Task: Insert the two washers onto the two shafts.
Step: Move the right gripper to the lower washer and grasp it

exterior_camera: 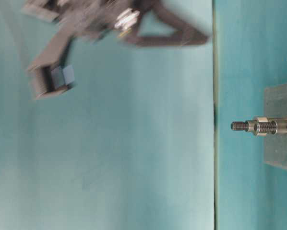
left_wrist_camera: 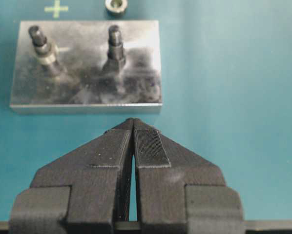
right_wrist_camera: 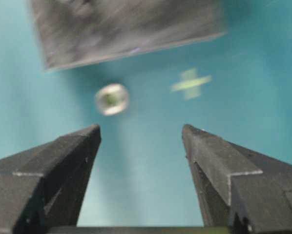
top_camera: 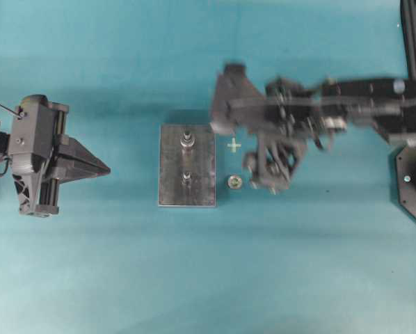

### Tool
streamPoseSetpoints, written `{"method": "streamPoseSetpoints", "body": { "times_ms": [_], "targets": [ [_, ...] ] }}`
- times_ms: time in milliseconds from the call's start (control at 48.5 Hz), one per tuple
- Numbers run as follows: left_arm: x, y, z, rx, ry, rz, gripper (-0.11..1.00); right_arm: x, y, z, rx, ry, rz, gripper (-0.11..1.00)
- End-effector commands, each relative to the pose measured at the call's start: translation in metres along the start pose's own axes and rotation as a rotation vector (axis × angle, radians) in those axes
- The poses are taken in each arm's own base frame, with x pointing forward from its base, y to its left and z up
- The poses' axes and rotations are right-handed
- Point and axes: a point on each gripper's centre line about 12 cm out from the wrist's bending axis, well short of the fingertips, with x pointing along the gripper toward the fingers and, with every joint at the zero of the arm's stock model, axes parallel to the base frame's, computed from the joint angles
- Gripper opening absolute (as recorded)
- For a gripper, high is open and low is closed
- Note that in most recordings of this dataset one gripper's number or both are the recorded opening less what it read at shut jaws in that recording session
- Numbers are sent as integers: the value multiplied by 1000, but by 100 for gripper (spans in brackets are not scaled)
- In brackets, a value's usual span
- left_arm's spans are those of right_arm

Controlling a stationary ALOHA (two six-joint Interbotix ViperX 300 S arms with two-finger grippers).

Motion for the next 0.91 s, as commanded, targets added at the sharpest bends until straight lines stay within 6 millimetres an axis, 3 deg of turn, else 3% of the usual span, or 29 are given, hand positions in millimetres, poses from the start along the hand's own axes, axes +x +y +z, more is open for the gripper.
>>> {"method": "streamPoseSetpoints", "body": {
  "times_ms": [0, 351, 888],
  "targets": [
    [-1, -1, 10, 2, -31, -2, 0, 7, 8, -2, 22, -24, 25, 76],
    [-1, 0, 10, 0, -32, 0, 0, 58, 21, -10, 10, 44, 23, 76],
    [0, 0, 9, -2, -26, 0, 0, 88, 19, -2, 25, 44, 17, 75]
  ]
}}
